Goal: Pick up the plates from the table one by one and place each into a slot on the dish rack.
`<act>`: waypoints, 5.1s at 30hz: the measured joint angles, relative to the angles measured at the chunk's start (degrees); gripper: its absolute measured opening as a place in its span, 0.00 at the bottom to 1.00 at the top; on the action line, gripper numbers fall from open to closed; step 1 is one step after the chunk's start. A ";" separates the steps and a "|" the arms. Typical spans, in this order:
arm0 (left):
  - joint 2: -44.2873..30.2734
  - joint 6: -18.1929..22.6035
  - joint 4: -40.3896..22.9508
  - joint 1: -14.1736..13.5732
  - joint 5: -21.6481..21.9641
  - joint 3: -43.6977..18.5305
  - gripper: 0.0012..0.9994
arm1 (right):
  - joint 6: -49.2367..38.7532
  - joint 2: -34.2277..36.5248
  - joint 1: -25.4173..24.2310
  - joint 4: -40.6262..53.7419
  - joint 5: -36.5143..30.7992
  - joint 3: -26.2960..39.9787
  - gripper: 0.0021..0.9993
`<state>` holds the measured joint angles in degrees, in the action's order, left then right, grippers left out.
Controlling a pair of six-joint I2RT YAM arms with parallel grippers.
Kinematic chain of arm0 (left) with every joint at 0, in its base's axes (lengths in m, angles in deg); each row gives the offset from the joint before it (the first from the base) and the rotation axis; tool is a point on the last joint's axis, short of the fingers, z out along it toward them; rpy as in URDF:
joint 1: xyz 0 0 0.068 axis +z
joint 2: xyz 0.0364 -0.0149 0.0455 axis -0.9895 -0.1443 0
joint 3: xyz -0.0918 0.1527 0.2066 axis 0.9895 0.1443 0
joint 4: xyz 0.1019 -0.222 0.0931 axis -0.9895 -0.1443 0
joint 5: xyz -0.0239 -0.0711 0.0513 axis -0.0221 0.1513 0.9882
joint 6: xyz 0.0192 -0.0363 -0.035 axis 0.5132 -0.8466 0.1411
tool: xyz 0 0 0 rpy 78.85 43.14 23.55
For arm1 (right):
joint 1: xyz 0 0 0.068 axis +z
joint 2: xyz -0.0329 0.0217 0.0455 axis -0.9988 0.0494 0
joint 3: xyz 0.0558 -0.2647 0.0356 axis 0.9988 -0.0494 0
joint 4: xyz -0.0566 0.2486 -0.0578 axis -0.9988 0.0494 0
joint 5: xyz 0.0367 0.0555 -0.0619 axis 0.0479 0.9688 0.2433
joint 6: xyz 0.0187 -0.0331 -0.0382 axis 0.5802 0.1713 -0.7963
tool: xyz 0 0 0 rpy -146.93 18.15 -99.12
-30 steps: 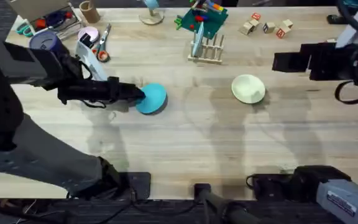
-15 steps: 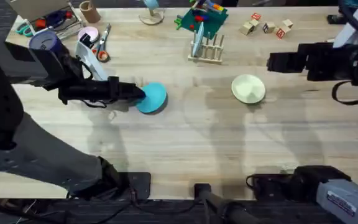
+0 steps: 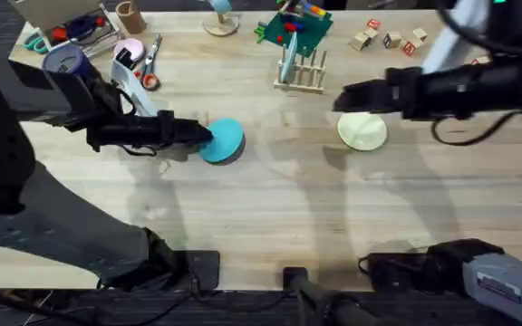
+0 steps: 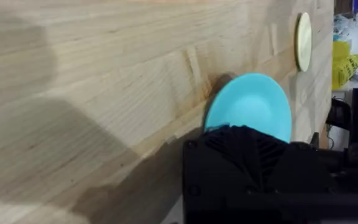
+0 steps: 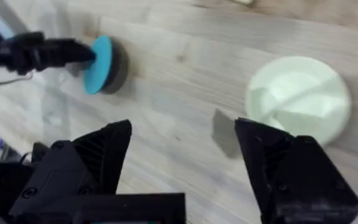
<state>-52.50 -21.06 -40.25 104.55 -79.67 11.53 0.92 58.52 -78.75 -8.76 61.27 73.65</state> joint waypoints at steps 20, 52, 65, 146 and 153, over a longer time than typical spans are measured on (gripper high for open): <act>0.00 -0.15 0.25 0.00 -0.02 0.00 0.04 | 21.03 21.52 21.24 -29.60 1.06 0.07 1.00; 0.00 -0.17 0.28 0.00 -0.02 0.00 0.04 | 44.15 35.38 38.24 -50.90 -12.22 0.27 0.99; 0.00 -0.17 0.32 0.00 -0.02 0.00 0.04 | 52.06 37.63 38.28 -52.84 -16.46 0.76 0.96; 52.68 -23.15 -14.23 -46.20 60.52 -6.54 0.44 | 14.42 20.21 23.92 15.63 -43.20 41.07 0.03; 52.68 -23.56 -14.65 -46.34 61.55 -6.54 0.99 | 14.57 27.36 23.92 18.68 -45.15 48.82 0.03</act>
<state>0.18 -44.62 -54.91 58.22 -18.12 5.00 15.49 85.88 -54.83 9.91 16.12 122.47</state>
